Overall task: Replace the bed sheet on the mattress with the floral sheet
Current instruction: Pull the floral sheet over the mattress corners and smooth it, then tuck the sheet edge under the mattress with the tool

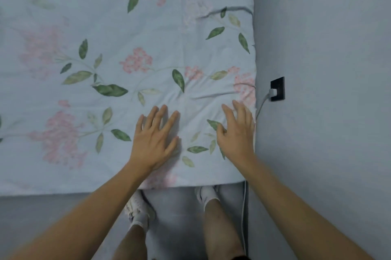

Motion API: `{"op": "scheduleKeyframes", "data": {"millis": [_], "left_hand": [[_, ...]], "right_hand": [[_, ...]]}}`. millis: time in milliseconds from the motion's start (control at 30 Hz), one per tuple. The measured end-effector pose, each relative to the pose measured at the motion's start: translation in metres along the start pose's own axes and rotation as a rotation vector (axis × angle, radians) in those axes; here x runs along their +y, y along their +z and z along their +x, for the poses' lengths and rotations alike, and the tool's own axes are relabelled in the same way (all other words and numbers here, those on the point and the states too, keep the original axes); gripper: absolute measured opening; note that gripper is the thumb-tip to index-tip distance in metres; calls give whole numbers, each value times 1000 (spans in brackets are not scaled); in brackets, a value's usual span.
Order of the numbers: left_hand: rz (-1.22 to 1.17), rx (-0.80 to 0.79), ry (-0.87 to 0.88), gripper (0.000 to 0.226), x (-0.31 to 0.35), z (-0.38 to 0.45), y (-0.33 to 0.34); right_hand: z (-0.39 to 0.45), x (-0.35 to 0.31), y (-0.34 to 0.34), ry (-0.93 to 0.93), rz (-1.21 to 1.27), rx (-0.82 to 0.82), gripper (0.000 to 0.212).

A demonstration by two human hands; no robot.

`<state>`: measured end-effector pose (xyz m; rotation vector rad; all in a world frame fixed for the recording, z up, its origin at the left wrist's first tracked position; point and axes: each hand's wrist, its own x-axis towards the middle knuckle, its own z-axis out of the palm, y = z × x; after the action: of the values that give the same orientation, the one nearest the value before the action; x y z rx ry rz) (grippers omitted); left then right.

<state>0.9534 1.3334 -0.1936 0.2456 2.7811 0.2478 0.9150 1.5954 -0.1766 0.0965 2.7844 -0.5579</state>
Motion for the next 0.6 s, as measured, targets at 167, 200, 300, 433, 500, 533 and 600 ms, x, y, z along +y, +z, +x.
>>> {"op": "scheduleKeyframes", "data": {"millis": [167,200,300,433,500,533,600], "left_hand": [[-101,-62,-150,70,-48,-65,-44],[-130,-66,-181,70,-59,-84,-60],[-180,-33,-264,69,-90,-150,-119],[-184,53,-416,67,-134,-233,-200],[-206,81,-517,67,-154,-275,-234],[-215,99,-568,67,-161,-298,-248],[-230,164,-684,65,-165,-349,-269]], "right_hand": [[-34,-71,-8,-133,77,-181,58],[-42,-93,-13,-156,81,-197,56],[-71,-170,-32,-228,102,-239,52],[-114,-287,-61,-408,97,-269,46],[-132,-342,-79,-543,94,-300,45],[-140,-367,-87,-612,89,-319,45],[-160,-411,-107,-760,56,-355,44]]}}
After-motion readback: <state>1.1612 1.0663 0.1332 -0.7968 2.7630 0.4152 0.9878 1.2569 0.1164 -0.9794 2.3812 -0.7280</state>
